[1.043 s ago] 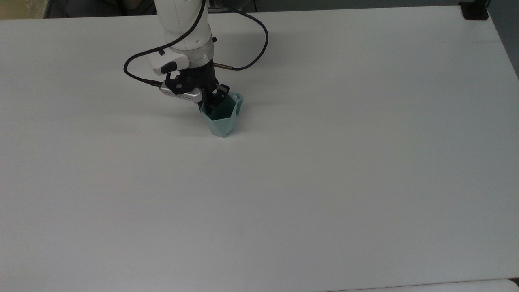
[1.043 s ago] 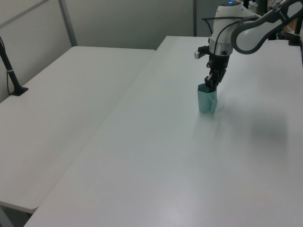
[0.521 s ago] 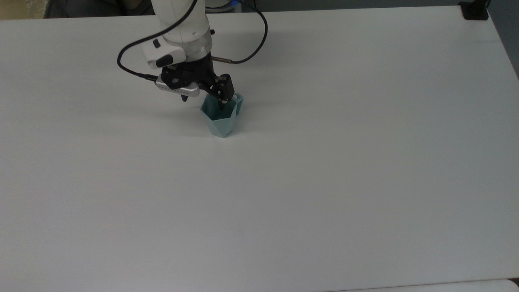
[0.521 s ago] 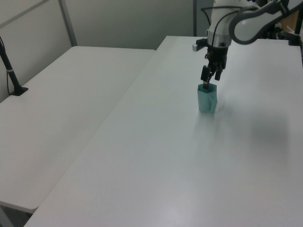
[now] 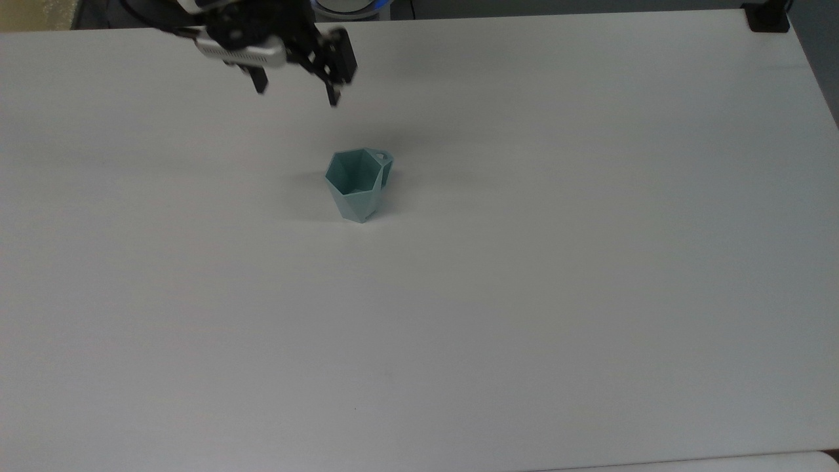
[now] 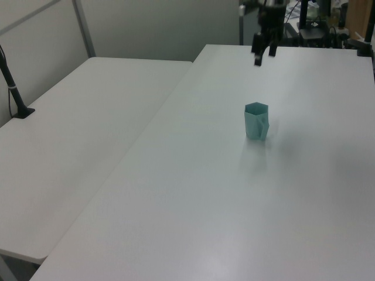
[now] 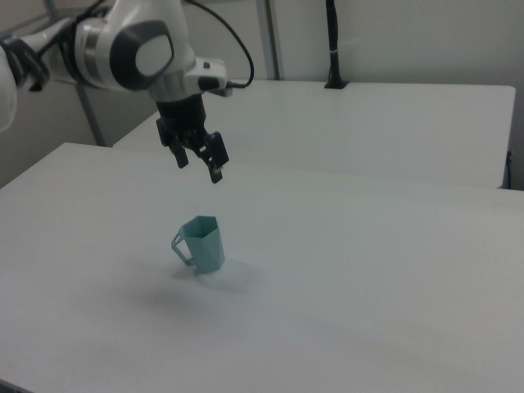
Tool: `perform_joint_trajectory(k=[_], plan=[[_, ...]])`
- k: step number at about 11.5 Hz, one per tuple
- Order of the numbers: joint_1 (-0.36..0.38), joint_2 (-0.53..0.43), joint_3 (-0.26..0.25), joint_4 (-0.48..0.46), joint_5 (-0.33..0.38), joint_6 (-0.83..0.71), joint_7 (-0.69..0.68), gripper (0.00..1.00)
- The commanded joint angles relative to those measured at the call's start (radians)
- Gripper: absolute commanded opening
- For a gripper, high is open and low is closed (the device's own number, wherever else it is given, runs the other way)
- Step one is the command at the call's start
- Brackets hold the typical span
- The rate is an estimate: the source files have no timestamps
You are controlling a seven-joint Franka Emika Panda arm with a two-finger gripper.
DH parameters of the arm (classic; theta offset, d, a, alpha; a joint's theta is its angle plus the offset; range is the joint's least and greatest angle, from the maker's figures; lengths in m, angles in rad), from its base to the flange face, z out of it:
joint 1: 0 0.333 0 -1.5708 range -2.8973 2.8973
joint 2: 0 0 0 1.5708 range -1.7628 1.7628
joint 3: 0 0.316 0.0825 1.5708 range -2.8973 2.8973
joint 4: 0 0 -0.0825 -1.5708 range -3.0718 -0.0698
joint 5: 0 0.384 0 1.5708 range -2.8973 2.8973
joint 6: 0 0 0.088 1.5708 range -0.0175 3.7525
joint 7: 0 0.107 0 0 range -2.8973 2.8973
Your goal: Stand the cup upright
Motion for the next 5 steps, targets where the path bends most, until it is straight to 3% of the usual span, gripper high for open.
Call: perform_joint_trajectory(k=[1,2,5], plan=[[-0.008,0.002,-0.066,0.107,-0.005,-0.156,-0.182,1.0],[-0.012,-0.001,-0.072,0.124,-0.042,-0.18,-0.227,1.0],[-0.04,-0.012,-0.074,0.136,-0.05,-0.2,-0.271,1.0]])
